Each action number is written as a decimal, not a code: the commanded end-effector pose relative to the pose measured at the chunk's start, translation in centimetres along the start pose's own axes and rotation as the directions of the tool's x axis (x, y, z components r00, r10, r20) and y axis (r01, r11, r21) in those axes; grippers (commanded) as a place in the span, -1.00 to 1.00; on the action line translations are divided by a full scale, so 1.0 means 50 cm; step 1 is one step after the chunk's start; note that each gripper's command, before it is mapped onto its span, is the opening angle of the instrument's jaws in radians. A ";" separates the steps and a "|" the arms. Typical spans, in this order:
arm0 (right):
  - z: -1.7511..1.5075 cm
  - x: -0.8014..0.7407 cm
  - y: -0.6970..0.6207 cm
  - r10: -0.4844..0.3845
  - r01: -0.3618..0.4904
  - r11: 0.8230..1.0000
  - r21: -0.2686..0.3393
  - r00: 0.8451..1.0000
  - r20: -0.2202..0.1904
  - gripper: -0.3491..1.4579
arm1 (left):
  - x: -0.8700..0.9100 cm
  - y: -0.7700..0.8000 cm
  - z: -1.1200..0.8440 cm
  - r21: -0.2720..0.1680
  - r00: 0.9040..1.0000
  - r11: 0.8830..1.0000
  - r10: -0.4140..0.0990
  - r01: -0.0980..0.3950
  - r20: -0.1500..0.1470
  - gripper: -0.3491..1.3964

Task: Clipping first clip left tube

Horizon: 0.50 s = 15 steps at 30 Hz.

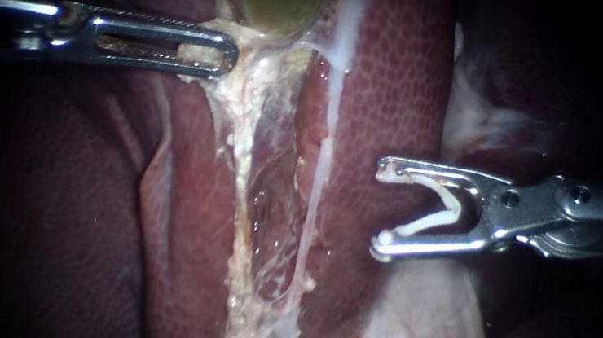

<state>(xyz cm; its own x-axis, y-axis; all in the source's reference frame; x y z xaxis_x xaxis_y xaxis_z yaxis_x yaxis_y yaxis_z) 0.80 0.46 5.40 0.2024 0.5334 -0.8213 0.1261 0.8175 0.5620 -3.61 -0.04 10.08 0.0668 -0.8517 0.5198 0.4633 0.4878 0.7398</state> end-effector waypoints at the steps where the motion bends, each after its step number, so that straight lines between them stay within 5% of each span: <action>1: 0.0000 0.0000 0.0000 0.000 0.000 1.000 0.000 1.000 0.000 0.05 | 0.0000 0.0000 0.0000 0.000 1.000 1.000 0.000 0.000 0.000 -1.00; 7: 0.0017 -0.0014 -0.0001 -0.005 0.005 1.000 -0.001 1.000 0.001 0.05 | 0.0000 0.0000 -0.0001 0.000 1.000 1.000 0.000 0.000 0.000 -1.00; 15: 0.0121 -0.0090 0.0003 -0.025 0.025 0.999 0.025 1.000 0.000 0.05 | 0.0000 -0.0003 -0.0003 0.000 1.000 1.000 0.000 0.000 0.000 -1.00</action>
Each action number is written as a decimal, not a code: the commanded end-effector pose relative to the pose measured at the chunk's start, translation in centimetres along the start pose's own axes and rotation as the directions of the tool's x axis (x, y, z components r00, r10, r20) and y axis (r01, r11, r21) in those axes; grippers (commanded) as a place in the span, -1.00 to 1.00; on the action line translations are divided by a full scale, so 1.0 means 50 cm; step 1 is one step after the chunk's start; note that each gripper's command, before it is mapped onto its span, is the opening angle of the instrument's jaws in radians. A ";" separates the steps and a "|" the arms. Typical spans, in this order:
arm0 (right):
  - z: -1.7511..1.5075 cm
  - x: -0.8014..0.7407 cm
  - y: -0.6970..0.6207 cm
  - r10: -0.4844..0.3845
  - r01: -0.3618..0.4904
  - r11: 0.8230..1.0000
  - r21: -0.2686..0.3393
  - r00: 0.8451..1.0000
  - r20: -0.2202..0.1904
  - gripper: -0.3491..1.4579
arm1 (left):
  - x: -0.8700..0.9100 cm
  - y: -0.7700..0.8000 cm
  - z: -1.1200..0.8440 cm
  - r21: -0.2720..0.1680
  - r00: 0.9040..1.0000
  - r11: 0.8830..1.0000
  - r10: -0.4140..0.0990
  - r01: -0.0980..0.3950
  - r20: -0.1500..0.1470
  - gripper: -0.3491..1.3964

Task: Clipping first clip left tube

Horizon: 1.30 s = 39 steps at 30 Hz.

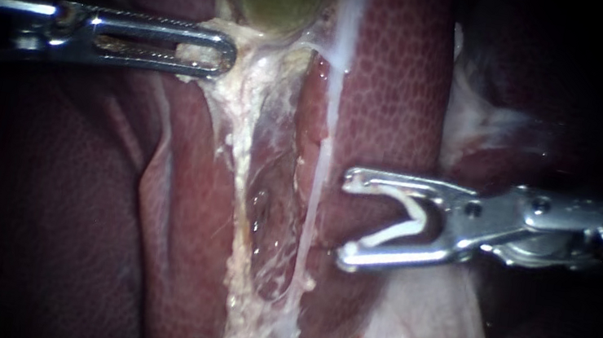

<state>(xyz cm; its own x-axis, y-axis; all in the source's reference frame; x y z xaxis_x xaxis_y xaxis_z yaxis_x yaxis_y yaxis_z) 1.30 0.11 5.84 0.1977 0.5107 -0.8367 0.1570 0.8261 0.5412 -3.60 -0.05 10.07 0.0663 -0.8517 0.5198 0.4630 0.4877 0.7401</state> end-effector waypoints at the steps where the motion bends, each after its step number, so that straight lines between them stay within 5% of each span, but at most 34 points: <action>1: 0.0011 -0.0009 0.0000 0.005 -0.005 1.000 -0.003 1.000 -0.002 0.05 | 0.0000 0.0000 -0.0001 0.000 1.000 1.000 0.000 0.000 0.000 -1.00; 16: 0.0140 -0.0095 0.0035 0.040 -0.040 0.999 0.009 0.999 0.012 0.05 | -0.0001 -0.0001 -0.0004 0.000 1.000 1.000 0.000 0.000 -0.001 -1.00; 32: 0.0203 -0.0131 0.0044 0.063 -0.063 0.998 0.030 0.998 0.027 0.05 | -0.0001 -0.0006 -0.0005 -0.001 1.000 1.000 0.000 0.000 0.000 -1.00; 39: 0.0221 -0.0141 0.0029 0.110 -0.113 0.989 0.098 0.993 0.031 0.05 | -0.0001 -0.0006 -0.0005 -0.001 1.000 1.000 0.000 0.000 0.000 -1.00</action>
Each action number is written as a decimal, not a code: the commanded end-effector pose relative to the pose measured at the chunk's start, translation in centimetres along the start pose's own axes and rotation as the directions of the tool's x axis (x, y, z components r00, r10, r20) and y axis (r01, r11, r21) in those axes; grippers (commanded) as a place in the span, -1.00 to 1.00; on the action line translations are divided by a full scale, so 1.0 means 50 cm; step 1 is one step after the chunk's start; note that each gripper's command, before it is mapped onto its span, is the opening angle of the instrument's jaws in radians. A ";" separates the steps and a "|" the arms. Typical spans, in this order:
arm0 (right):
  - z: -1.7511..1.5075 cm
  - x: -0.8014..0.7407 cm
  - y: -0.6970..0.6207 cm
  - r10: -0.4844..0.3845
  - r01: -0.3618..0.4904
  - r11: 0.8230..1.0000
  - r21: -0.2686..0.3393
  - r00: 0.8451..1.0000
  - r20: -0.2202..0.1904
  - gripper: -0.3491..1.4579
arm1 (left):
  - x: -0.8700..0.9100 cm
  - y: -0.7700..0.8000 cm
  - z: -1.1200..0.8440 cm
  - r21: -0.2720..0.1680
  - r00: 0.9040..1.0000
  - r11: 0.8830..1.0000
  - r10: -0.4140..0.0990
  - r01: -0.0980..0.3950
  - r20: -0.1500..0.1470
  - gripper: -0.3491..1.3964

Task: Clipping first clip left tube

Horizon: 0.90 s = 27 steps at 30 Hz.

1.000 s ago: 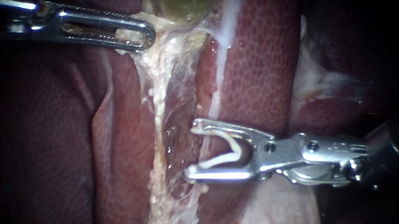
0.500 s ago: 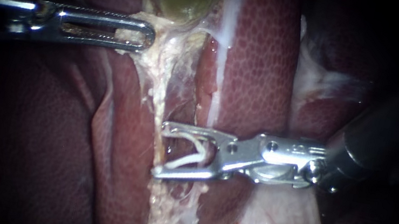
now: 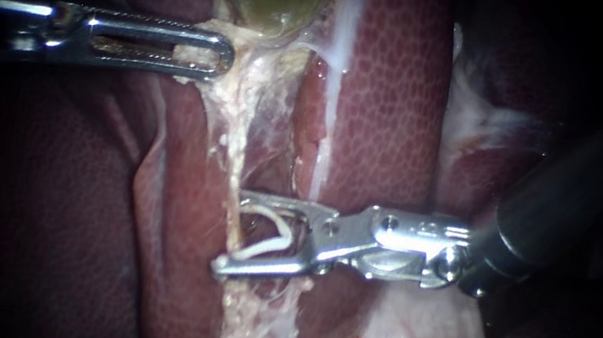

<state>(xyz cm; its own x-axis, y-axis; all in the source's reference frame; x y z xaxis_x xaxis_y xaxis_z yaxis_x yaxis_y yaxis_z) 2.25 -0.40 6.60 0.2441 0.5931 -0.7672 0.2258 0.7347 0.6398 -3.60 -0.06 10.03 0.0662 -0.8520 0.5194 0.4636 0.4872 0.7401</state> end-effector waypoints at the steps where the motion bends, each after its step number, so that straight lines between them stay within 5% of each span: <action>1: 0.0004 -0.0002 -0.0002 0.006 -0.006 1.000 0.009 1.000 0.001 0.05 | 0.0000 0.0001 0.0000 0.000 1.000 1.000 0.000 0.000 0.000 -1.00; 14: 0.0059 -0.0049 -0.0021 0.059 -0.060 0.993 0.105 0.998 0.016 0.05 | 0.0001 0.0002 0.0001 -0.001 1.000 1.000 0.000 0.000 0.000 -1.00; 27: 0.0067 -0.0039 -0.0013 0.065 -0.064 0.991 0.115 0.998 -0.008 -0.01 | 0.0001 0.0002 0.0001 -0.001 1.000 1.000 0.000 0.000 0.000 -1.00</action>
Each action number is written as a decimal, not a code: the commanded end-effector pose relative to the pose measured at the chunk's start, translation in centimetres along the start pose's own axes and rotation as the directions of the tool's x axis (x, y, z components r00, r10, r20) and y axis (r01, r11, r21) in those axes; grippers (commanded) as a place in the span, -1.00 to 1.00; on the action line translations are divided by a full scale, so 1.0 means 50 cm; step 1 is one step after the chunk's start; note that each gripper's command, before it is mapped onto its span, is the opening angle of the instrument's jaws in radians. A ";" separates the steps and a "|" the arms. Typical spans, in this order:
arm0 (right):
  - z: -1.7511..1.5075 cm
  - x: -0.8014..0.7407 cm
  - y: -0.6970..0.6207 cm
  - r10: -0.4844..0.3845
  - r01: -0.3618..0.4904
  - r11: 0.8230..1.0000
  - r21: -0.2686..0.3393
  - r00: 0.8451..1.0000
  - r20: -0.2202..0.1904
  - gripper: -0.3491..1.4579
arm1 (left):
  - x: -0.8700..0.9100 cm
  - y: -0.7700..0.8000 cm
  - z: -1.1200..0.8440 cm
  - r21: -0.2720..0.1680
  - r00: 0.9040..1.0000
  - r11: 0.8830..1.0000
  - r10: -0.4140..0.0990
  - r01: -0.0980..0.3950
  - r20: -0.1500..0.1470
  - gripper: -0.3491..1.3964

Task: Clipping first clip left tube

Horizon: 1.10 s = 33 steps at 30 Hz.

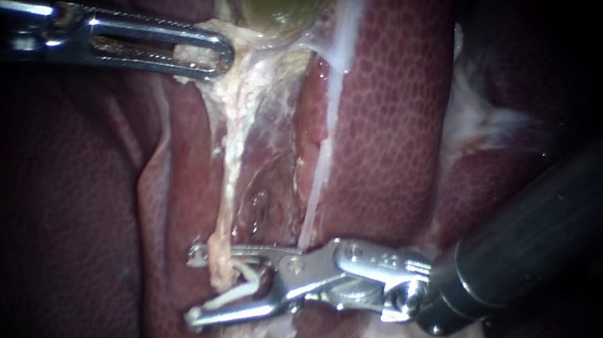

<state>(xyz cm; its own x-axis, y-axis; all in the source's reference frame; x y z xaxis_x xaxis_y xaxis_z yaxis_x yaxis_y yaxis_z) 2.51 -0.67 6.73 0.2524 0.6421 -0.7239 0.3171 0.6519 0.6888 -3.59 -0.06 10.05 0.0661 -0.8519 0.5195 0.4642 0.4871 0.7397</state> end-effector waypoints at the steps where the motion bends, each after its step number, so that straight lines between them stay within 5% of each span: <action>1: 0.0001 0.0001 0.0001 -0.001 0.001 1.000 -0.002 1.000 -0.002 -0.01 | 0.0000 0.0000 0.0000 0.000 1.000 1.000 0.000 0.000 0.000 -1.00; 28: 0.0001 0.0030 0.0018 0.009 -0.008 1.000 0.006 0.999 -0.036 -0.08 | 0.0001 -0.0002 0.0002 -0.001 1.000 1.000 0.000 0.000 0.000 -1.00; 29: 0.0000 0.0029 0.0018 0.008 -0.008 1.000 0.007 0.999 -0.036 -0.13 | 0.0001 -0.0002 0.0002 -0.001 1.000 1.000 0.000 0.000 0.000 -1.00; 30: -0.0006 0.0028 0.0016 0.019 -0.018 0.999 0.034 0.999 -0.032 -0.46 | 0.0001 -0.0002 0.0002 -0.001 1.000 1.000 0.000 0.000 0.000 -1.00; 33: -0.0015 0.0031 0.0013 0.034 -0.033 0.999 0.032 0.999 -0.019 -1.00 | 0.0001 -0.0002 0.0002 -0.001 1.000 1.000 0.000 0.000 0.000 -1.00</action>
<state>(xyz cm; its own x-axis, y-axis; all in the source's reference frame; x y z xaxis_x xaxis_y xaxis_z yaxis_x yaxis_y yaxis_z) 2.50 -0.49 6.66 0.2457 0.6718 -0.6988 0.3382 0.6161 0.7113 -3.61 -0.06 10.04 0.0656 -0.8517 0.5198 0.4651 0.4870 0.7392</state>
